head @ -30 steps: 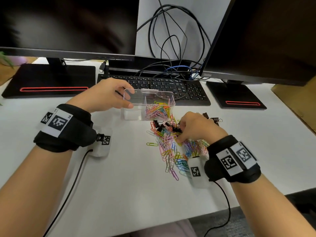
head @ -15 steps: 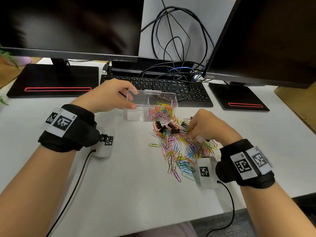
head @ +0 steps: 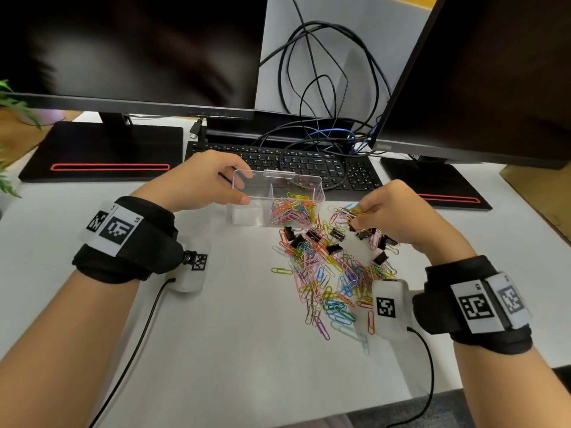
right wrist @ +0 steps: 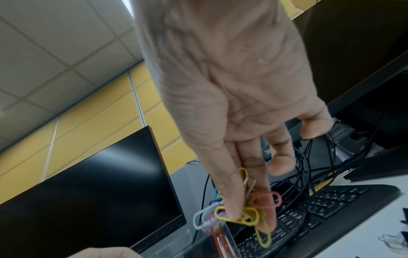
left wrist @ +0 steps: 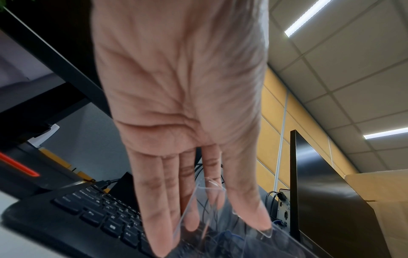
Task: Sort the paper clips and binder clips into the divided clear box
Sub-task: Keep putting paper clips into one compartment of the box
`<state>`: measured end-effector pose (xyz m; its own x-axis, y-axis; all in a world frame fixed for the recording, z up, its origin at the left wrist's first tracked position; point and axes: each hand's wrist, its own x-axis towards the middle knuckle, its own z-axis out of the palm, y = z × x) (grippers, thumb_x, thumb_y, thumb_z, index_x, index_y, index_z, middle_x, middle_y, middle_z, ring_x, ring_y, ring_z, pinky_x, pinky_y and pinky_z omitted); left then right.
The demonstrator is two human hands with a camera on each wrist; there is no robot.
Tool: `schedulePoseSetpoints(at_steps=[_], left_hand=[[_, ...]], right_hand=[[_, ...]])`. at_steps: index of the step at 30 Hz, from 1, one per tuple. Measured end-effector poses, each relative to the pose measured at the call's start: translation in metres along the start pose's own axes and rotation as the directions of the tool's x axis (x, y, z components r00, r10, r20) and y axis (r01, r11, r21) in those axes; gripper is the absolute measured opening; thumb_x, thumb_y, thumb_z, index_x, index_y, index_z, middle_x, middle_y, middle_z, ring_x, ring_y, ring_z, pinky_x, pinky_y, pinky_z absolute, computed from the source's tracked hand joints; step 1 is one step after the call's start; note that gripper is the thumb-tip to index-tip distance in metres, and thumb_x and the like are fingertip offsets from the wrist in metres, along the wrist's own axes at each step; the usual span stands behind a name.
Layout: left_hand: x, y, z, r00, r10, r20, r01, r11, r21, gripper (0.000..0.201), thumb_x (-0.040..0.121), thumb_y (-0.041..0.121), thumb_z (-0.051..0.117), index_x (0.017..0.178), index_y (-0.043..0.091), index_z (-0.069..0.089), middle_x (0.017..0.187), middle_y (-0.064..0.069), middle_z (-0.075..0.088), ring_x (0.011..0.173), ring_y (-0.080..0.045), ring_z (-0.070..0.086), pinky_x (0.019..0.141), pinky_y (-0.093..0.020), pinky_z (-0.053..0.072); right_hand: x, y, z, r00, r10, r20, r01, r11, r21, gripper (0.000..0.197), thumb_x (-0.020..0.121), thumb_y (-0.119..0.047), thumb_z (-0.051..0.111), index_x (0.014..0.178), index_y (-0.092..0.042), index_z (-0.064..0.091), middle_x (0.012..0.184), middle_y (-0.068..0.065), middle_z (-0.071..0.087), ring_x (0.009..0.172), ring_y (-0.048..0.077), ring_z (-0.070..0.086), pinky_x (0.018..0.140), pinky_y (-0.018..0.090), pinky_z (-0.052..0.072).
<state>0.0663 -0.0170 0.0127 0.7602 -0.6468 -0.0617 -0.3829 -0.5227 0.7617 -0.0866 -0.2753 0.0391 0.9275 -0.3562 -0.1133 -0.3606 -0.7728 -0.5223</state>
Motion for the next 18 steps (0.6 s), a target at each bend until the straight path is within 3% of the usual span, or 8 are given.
schedulePoseSetpoints(at_steps=[2, 6, 9, 10, 12, 14, 18], left_hand=[[0.000, -0.001, 0.000, 1.000, 0.003, -0.006, -0.003, 1.000, 0.004, 0.042, 0.076, 0.023, 0.082, 0.113, 0.029, 0.064, 0.102, 0.004, 0.067, 0.092, -0.017, 0.069, 0.089, -0.034, 0.055], [0.000, -0.002, -0.001, 1.000, -0.001, -0.007, 0.002, 1.000, 0.015, 0.043, 0.075, 0.025, 0.082, 0.114, 0.030, 0.064, 0.103, 0.005, 0.067, 0.092, -0.015, 0.069, 0.091, -0.037, 0.055], [0.000, -0.002, -0.001, 1.000, 0.000, -0.010, 0.000, 1.000, 0.007, 0.043, 0.075, 0.024, 0.083, 0.113, 0.030, 0.064, 0.102, 0.005, 0.067, 0.091, -0.016, 0.069, 0.091, -0.038, 0.055], [0.000, -0.002, -0.001, 1.000, 0.002, -0.010, -0.002, 1.000, 0.009, 0.043, 0.075, 0.024, 0.083, 0.113, 0.029, 0.064, 0.102, 0.005, 0.067, 0.091, -0.016, 0.069, 0.091, -0.037, 0.055], [-0.001, -0.002, -0.001, 1.000, 0.002, -0.008, -0.002, 1.000, 0.008, 0.043, 0.075, 0.024, 0.083, 0.113, 0.030, 0.064, 0.102, 0.005, 0.067, 0.090, -0.016, 0.069, 0.091, -0.037, 0.055], [0.000, -0.002, -0.001, 1.000, -0.001, -0.005, 0.001, 1.000, 0.002, 0.042, 0.075, 0.023, 0.083, 0.113, 0.030, 0.064, 0.102, 0.005, 0.067, 0.091, -0.015, 0.069, 0.091, -0.036, 0.055], [0.000, -0.002, -0.001, 1.000, 0.001, 0.002, -0.001, 1.000, 0.011, 0.043, 0.075, 0.024, 0.083, 0.113, 0.030, 0.064, 0.102, 0.004, 0.067, 0.091, -0.015, 0.069, 0.091, -0.037, 0.055]], right_hand=[[0.003, -0.002, 0.000, 0.999, 0.003, -0.032, -0.001, 0.998, 0.057, 0.008, 0.075, -0.009, 0.078, 0.075, -0.010, 0.071, 0.081, 0.015, 0.071, 0.066, 0.026, 0.060, 0.065, 0.039, 0.052], [0.009, -0.015, -0.002, 0.999, -0.020, -0.050, 0.026, 0.993, 0.116, 0.011, 0.075, -0.011, 0.079, 0.081, -0.005, 0.072, 0.073, 0.016, 0.068, 0.057, 0.019, 0.052, 0.060, 0.030, 0.042], [0.016, -0.030, -0.003, 0.997, -0.055, -0.055, 0.062, 0.988, 0.140, 0.009, 0.076, -0.011, 0.078, 0.080, -0.006, 0.072, 0.071, 0.012, 0.067, 0.045, 0.004, 0.049, 0.051, 0.021, 0.041], [0.019, -0.034, -0.001, 0.996, -0.068, -0.056, 0.075, 0.987, 0.145, 0.008, 0.076, -0.011, 0.078, 0.080, -0.006, 0.073, 0.072, 0.010, 0.069, 0.047, 0.002, 0.053, 0.052, 0.023, 0.047], [0.029, -0.041, 0.003, 0.996, -0.068, -0.066, 0.080, 0.977, 0.198, 0.007, 0.074, -0.012, 0.080, 0.077, -0.009, 0.073, 0.080, 0.011, 0.072, 0.069, 0.015, 0.070, 0.071, 0.039, 0.059], [0.037, -0.045, 0.010, 0.995, -0.073, -0.074, 0.088, 0.973, 0.215, 0.009, 0.071, -0.017, 0.081, 0.073, -0.016, 0.072, 0.082, 0.009, 0.073, 0.080, 0.028, 0.071, 0.080, 0.049, 0.057], [0.042, -0.056, 0.024, 0.992, -0.086, -0.094, 0.098, 0.987, 0.127, 0.018, 0.072, -0.022, 0.081, 0.068, -0.023, 0.063, 0.075, -0.004, 0.069, 0.090, 0.029, 0.066, 0.094, 0.056, 0.046]])
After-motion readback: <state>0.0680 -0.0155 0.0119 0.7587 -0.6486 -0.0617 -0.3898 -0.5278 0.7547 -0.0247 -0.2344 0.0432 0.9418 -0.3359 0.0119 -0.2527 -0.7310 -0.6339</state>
